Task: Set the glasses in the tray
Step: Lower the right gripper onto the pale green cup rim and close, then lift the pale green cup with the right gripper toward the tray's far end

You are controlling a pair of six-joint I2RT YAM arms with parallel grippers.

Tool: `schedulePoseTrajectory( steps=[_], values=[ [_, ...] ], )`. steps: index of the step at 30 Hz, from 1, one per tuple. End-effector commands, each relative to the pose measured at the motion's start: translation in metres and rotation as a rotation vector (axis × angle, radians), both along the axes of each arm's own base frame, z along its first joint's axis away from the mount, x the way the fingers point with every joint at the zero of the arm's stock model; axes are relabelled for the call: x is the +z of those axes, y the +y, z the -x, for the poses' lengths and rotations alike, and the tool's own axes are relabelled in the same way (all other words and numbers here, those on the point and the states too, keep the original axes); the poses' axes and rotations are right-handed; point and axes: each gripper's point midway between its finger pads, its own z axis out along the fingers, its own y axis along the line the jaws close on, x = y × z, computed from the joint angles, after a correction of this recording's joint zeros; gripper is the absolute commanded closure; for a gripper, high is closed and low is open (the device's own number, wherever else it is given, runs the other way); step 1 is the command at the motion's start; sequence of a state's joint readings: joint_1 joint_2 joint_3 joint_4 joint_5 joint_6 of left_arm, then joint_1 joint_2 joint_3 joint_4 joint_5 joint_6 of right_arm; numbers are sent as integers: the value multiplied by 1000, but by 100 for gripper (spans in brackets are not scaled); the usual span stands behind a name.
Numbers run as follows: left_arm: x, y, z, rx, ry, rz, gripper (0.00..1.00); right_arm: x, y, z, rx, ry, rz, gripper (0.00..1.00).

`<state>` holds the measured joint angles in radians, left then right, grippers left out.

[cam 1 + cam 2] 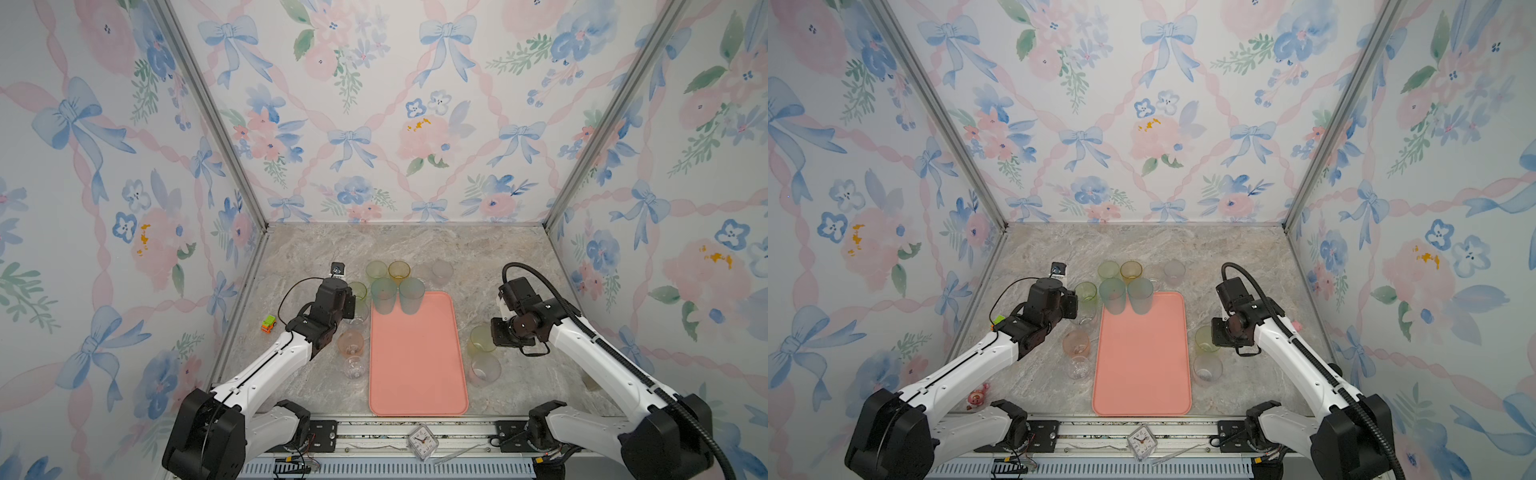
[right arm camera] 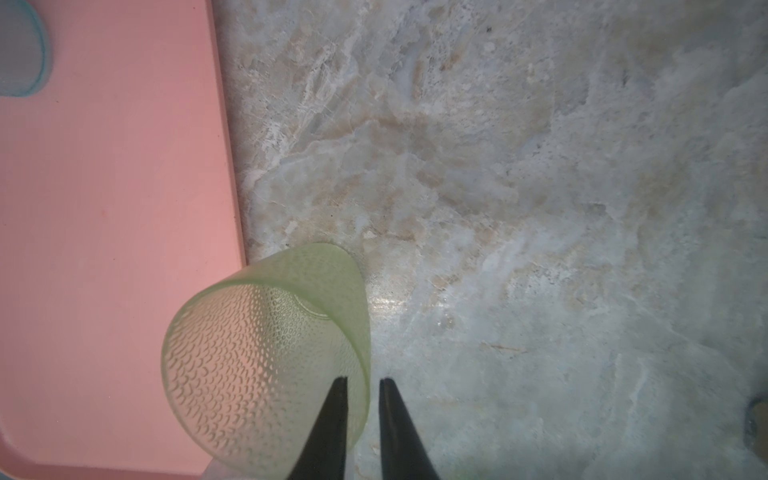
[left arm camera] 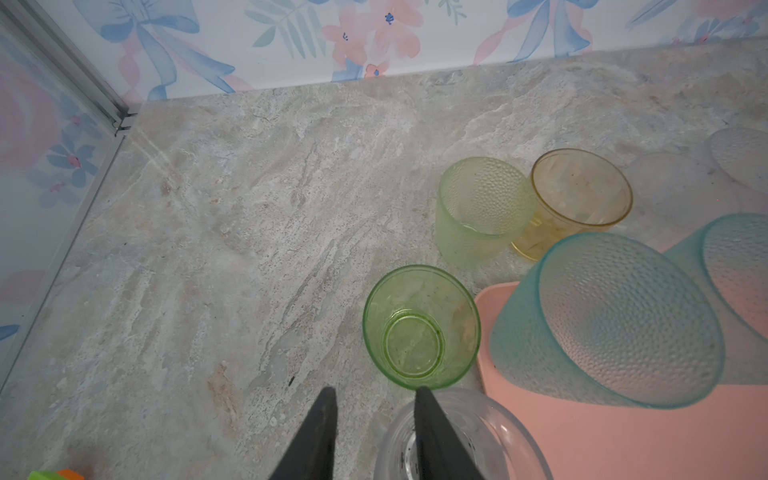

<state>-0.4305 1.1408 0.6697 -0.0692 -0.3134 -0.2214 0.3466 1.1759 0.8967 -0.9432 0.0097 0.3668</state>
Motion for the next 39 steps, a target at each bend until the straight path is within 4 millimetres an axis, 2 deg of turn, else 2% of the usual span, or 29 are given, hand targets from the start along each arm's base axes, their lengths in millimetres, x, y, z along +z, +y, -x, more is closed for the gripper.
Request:
schedulePoseTrajectory(
  steps=[1, 12, 22, 28, 39],
  values=[
    [6, -1, -5, -1, -16, 15, 66, -7, -3, 1, -10, 23, 1, 81],
    [4, -2, -7, -4, -11, 7, 66, -14, -3, -2, -15, 46, 7, 86],
    [3, -2, -10, -5, -8, 2, 66, -8, -3, -6, -16, 33, 12, 93],
    [6, -3, -11, -8, -12, 4, 67, 5, -3, -14, -12, -3, 17, 94],
    [2, -4, -9, -14, -5, 11, 67, 44, 3, -41, 20, -96, 20, 95]
  ],
)
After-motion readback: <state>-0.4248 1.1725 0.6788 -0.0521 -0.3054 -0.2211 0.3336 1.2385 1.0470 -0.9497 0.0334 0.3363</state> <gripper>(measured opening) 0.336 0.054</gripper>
